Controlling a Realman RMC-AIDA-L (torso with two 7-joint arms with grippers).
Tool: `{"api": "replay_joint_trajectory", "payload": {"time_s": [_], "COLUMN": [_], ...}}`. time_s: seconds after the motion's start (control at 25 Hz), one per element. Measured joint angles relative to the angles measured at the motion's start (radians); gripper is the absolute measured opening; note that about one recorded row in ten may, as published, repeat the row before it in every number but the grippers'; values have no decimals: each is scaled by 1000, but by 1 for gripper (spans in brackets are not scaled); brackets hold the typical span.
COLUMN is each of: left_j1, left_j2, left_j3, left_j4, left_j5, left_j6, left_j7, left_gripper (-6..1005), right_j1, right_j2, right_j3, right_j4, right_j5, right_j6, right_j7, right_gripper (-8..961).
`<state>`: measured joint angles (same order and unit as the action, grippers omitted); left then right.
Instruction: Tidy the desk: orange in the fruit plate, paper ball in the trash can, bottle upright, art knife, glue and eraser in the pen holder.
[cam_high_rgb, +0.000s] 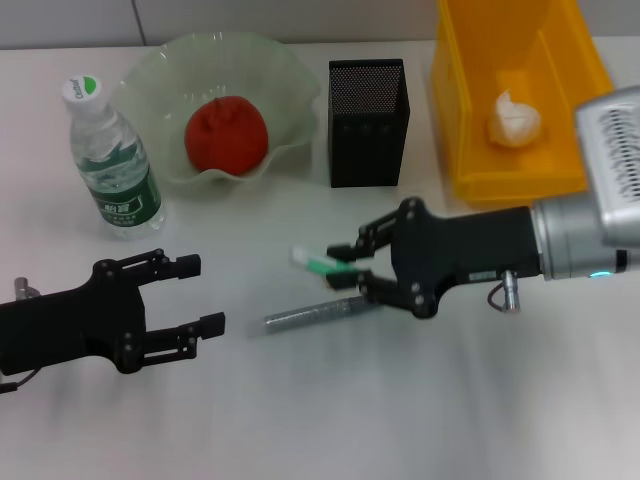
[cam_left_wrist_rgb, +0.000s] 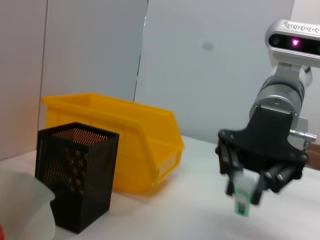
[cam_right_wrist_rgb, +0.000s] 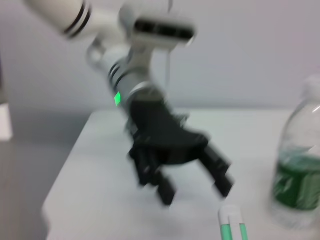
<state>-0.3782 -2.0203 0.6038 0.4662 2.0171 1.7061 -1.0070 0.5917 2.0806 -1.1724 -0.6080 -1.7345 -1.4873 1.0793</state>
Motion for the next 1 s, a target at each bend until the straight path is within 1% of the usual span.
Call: {"api": "replay_joint_trajectory", "payload": {"time_s": [0.04,0.08,0.16,0.2,0.32,0.36,0.4,0.44,0.48,0.52,0.56,0.6,0.64,0.68,0.72,0.8,0.84,0.92,1.0], "left_j1": [-1,-2,-4,-4,-4,-3,-3,-1,0,1,1,2,2,4,4,3,2,2,2], "left_j2": [-3,-6,-11,-11,-14,-21,-21,-25,-29,-34,-34,-39,-39,-44,-44,-44,-44,-44,-45], "left_j3": [-2,-2,-2,-2,-3,-3,-3,-3,-3,-3,-3,-3,-3,-2,-2,-2,-2,-2,-2], "left_j4": [0,1,1,1,0,0,0,0,0,0,0,-1,-1,-28,-37,-68,-84,-103,-118], "left_j5": [-1,-2,-10,-10,-27,-39,-39,-44,-46,-53,-53,-60,-60,-97,-105,-133,-149,-172,-198], "left_j6": [1,3,10,10,21,24,24,25,25,24,24,24,24,24,24,24,22,15,10], "left_j7": [0,-1,-6,-6,-7,-7,-7,-5,-3,0,0,3,3,18,23,44,56,74,83], "left_gripper": [769,769,769,769,769,769,769,769,769,769,769,769,769,769,769,769,768,768,768], "right_j1": [-14,-14,-23,-23,-13,-1,-1,8,8,13,13,24,24,38,38,58,58,67,84], "right_j2": [-2,-2,-2,-2,-2,0,0,3,3,4,4,6,6,7,7,9,9,11,12], "right_j3": [33,33,69,69,83,88,88,88,88,88,88,88,88,89,89,89,89,87,83], "right_j4": [49,49,125,125,198,238,238,271,271,287,287,319,319,350,350,391,391,411,437], "right_j5": [77,77,188,188,289,352,352,412,412,445,445,514,514,573,573,662,662,722,816], "right_j6": [-2,-2,-2,-2,10,22,22,35,35,42,42,56,56,68,68,83,83,87,93], "right_j7": [-70,-70,-179,-179,-246,-269,-269,-290,-290,-302,-302,-325,-325,-350,-350,-398,-398,-426,-450], "right_gripper": [187,187,186,186,186,186,187,187,187,187,187,187,187,187,187,187,187,187,187]}}
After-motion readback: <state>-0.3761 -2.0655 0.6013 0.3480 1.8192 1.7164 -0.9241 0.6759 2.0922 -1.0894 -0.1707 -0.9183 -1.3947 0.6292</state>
